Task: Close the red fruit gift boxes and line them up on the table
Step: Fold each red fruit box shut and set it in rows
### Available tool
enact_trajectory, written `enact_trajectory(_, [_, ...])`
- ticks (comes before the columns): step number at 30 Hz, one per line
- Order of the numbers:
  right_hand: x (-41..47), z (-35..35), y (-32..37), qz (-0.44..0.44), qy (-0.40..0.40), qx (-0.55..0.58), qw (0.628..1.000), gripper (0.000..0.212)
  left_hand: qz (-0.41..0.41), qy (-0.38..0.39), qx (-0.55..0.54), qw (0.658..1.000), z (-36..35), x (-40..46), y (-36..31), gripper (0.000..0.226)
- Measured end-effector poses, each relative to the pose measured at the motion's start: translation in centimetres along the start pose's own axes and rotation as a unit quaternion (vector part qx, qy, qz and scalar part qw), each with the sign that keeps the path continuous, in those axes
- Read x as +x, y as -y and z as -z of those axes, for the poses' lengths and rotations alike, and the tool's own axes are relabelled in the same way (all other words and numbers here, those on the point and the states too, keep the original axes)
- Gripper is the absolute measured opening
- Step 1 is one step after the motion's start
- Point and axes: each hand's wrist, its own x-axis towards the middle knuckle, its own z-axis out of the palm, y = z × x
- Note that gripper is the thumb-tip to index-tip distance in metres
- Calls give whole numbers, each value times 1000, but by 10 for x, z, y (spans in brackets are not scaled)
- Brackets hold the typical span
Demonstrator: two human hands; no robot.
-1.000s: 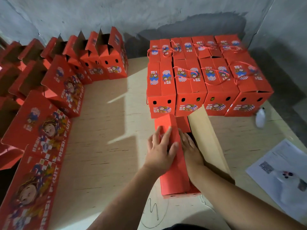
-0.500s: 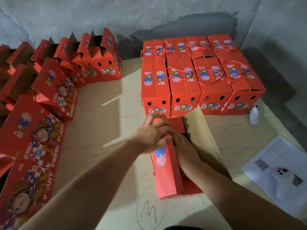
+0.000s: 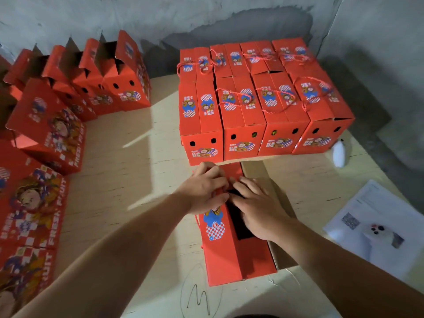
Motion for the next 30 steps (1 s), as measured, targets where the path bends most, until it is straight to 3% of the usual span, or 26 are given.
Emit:
enact_trajectory(4, [-5, -2, -6, -2, -68, 114, 991, 33, 55, 16, 23, 998, -1, 11, -8, 28])
enact_trajectory(10, [-33, 19, 26, -49, -108, 104, 988, 22, 76, 70, 75, 992, -6, 14, -9, 27])
enact_trajectory(13, [-63, 15, 69, -120, 22, 140, 983, 66, 50, 26, 62, 997, -9, 10, -10, 24])
enact_trajectory(15, [-73, 6, 83, -148, 82, 152, 974, 80, 37, -20, 37, 998, -12, 7, -10, 23])
enact_trajectory(19, [-77, 10, 85, -203, 46, 170, 963, 83, 53, -63, -12, 996, -13, 6, -10, 21])
enact_trajectory(23, [-85, 6, 89, -202, 19, 113, 973, 80, 53, -57, -5, 997, -9, 10, -11, 24])
enact_trajectory(26, [-85, 8, 92, -185, 12, 101, 978, 90, 56, -50, 8, 997, -7, 13, -13, 28])
enact_trajectory(30, [-83, 12, 93, -198, 14, 145, 969, 76, 56, -43, 51, 996, -9, 17, -17, 33])
